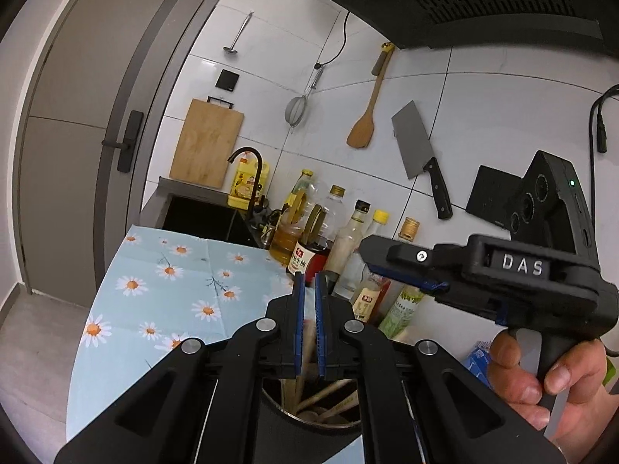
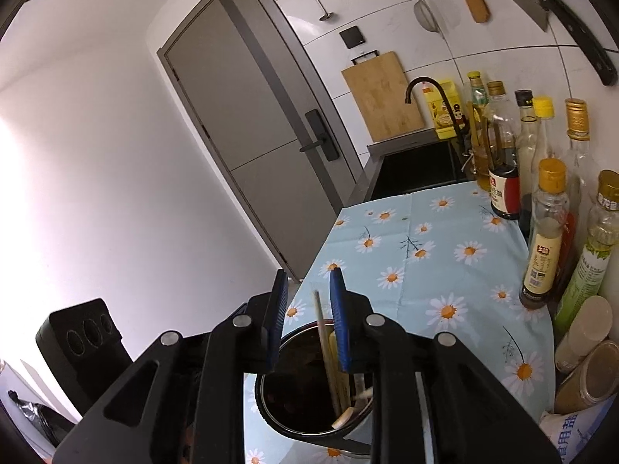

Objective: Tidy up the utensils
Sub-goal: 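Drop both chopsticks into the black holder cup and open both grippers, then move both open grippers back down to the loose chopsticks, then grasp a chopstick with the left gripper while the right grasps another chopstick, then lift both held chopsticks and carry them above the black holder cup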

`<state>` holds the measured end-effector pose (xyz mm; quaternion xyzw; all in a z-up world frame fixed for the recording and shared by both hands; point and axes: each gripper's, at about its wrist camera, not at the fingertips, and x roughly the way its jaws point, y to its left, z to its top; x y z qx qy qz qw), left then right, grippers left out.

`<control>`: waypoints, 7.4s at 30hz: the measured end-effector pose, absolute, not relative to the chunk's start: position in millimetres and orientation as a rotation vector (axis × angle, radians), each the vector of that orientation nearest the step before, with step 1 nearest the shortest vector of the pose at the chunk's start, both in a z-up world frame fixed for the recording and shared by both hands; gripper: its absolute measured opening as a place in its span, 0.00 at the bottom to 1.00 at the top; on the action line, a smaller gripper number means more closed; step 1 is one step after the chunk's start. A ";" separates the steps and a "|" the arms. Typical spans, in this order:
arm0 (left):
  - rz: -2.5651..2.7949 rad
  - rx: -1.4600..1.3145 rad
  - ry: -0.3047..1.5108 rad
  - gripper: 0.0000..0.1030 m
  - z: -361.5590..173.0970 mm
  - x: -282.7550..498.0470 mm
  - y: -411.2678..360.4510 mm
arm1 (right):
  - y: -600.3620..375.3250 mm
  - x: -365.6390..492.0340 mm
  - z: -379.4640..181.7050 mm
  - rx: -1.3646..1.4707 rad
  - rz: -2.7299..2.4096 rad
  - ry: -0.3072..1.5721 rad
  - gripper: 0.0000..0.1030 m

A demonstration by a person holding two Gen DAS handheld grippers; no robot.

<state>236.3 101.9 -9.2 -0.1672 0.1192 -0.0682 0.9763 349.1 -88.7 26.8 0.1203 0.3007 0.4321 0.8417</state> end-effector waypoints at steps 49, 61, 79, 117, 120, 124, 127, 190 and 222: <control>-0.199 -0.055 0.748 0.29 -49.1 157.2 65.8 | -180.4 268.3 -59.3 0.394 0.798 0.939 0.35; -0.261 0.023 1.088 0.29 -109.1 170.2 47.9 | -187.5 256.1 -112.1 0.417 0.755 1.122 0.35; -0.213 0.118 1.364 0.07 -150.8 194.8 36.8 | -187.6 254.6 -129.8 0.452 0.777 1.218 0.35; -0.351 -0.225 1.182 0.03 -126.8 144.6 112.3 | -86.4 252.0 -161.1 0.167 0.356 1.652 0.15; -0.369 -0.232 1.167 0.03 -125.5 144.6 116.2 | -80.1 251.9 -159.9 0.109 0.325 1.654 0.12; -0.377 -0.245 1.159 0.03 -126.9 149.2 120.0 | -71.6 251.7 -158.4 0.064 0.287 1.652 0.12; -0.381 -0.248 1.157 0.03 -126.4 152.1 124.0 | -65.4 251.4 -158.8 0.024 0.255 1.652 0.09; -0.252 -0.597 0.777 0.03 -31.0 146.4 93.2 | -126.1 260.0 -10.0 0.188 1.076 1.082 0.05; -0.153 -0.424 0.266 0.03 51.3 213.6 111.3 | -124.2 320.5 70.5 0.348 0.920 0.536 0.05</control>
